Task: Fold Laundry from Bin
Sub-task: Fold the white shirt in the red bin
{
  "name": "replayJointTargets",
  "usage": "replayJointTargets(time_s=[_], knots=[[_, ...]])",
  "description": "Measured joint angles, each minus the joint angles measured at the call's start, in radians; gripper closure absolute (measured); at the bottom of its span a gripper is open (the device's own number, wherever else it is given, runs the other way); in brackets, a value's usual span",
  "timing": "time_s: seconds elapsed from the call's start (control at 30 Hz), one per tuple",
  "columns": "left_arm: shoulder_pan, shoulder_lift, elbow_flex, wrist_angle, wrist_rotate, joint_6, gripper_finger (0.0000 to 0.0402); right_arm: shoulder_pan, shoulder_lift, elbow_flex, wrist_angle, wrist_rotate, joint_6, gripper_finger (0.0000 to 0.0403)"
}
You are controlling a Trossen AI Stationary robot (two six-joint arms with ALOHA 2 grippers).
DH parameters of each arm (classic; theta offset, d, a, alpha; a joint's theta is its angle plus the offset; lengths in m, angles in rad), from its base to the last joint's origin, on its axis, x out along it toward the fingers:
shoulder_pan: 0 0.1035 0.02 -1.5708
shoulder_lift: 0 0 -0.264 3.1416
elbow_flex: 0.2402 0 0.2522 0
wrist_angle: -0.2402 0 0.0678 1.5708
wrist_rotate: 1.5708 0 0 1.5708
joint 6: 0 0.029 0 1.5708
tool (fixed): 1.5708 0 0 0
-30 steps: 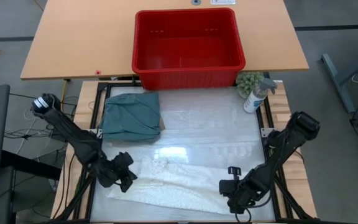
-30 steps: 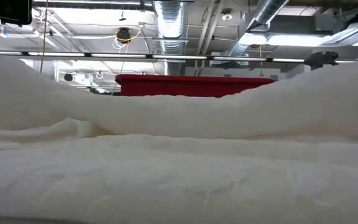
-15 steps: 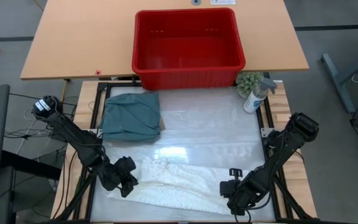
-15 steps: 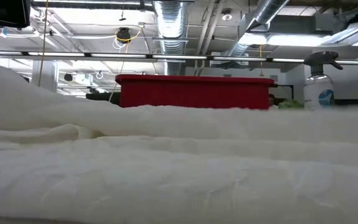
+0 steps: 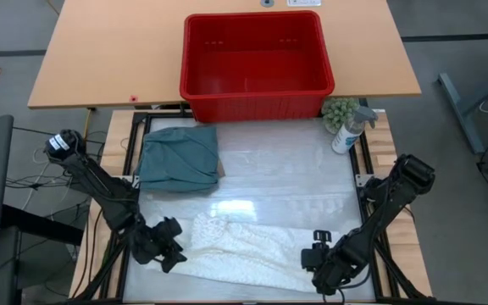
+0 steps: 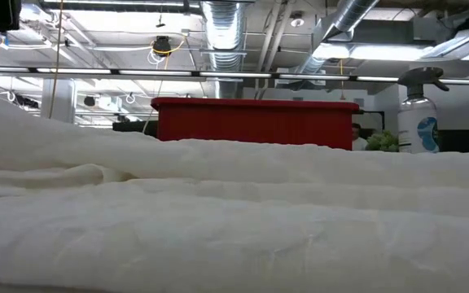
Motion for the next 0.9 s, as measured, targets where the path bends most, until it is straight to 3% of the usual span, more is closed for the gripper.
replayJointTargets(time_s=[0.13, 0.27, 0.37, 0.5, 0.63, 0.77, 0.9], knots=[[-0.048, 0.0, 0.0, -0.017, -0.115, -0.083, 0.0194, 0.008, 0.001, 0.0, 0.0, 0.015, 0.0, 0.0193], [-0.125, 0.0, 0.001, -0.019, -0.325, -0.148, 0.0205, 0.014, 0.001, 0.0, 0.0, 0.037, 0.017, 0.0198], [-0.166, -0.001, 0.049, -0.108, -0.448, -0.185, 0.022, 0.022, 0.001, 0.0, 0.0, 0.045, 0.037, 0.0199], [-0.155, -0.001, 0.134, -0.382, -0.444, -0.198, 0.024, 0.035, 0.001, -0.014, 0.008, 0.047, 0.055, 0.0199], [-0.065, -0.008, 0.135, -0.599, -0.352, -0.268, 0.0245, 0.043, 0.001, -0.045, 0.016, 0.048, 0.068, 0.02], [0.001, -0.018, 0.11, -0.547, -0.31, -0.255, 0.0233, 0.042, 0.001, -0.061, 0.031, 0.046, 0.078, 0.0199], [0.033, -0.018, 0.107, -0.425, -0.358, -0.128, 0.0227, 0.038, 0.001, -0.072, 0.063, 0.044, 0.079, 0.02]])
